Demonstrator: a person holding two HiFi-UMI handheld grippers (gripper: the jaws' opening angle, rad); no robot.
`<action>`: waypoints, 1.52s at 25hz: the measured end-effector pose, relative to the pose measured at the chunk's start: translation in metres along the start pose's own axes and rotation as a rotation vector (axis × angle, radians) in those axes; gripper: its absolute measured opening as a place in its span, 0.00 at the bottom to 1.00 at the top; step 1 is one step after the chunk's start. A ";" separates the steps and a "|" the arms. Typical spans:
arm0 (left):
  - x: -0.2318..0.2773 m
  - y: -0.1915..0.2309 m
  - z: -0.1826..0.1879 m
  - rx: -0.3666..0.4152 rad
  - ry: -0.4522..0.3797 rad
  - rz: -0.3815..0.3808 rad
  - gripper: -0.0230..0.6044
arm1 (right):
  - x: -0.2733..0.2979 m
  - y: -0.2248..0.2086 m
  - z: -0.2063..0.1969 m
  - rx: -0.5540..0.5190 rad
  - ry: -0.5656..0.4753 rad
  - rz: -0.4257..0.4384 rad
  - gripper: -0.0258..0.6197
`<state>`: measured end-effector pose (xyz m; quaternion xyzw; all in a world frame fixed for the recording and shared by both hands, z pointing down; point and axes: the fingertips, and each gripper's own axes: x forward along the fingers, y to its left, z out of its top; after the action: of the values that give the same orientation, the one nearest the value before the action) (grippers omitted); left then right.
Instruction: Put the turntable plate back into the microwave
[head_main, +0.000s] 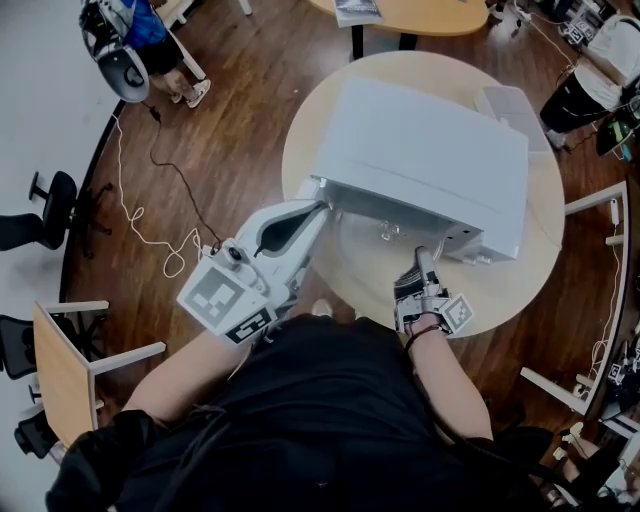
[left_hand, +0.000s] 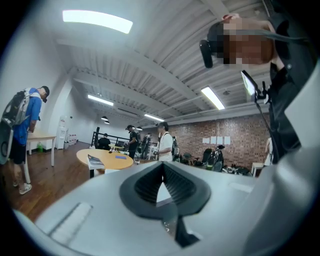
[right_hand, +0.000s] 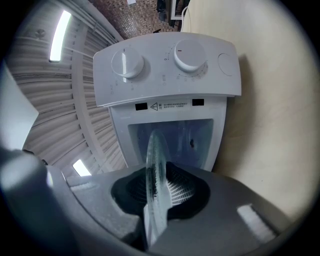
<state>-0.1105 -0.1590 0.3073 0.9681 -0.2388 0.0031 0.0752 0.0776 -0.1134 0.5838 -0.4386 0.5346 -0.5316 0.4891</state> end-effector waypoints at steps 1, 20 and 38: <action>0.002 0.000 -0.001 -0.009 0.006 -0.003 0.04 | 0.001 -0.001 0.001 -0.002 -0.003 -0.002 0.11; -0.006 0.020 -0.013 -0.012 0.035 0.022 0.04 | 0.030 -0.020 0.007 -0.002 -0.051 -0.013 0.12; -0.008 0.023 -0.015 -0.010 0.047 0.047 0.04 | 0.055 -0.024 0.021 0.024 -0.113 0.001 0.12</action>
<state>-0.1276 -0.1734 0.3248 0.9615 -0.2599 0.0266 0.0857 0.0897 -0.1716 0.6057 -0.4618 0.4999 -0.5121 0.5240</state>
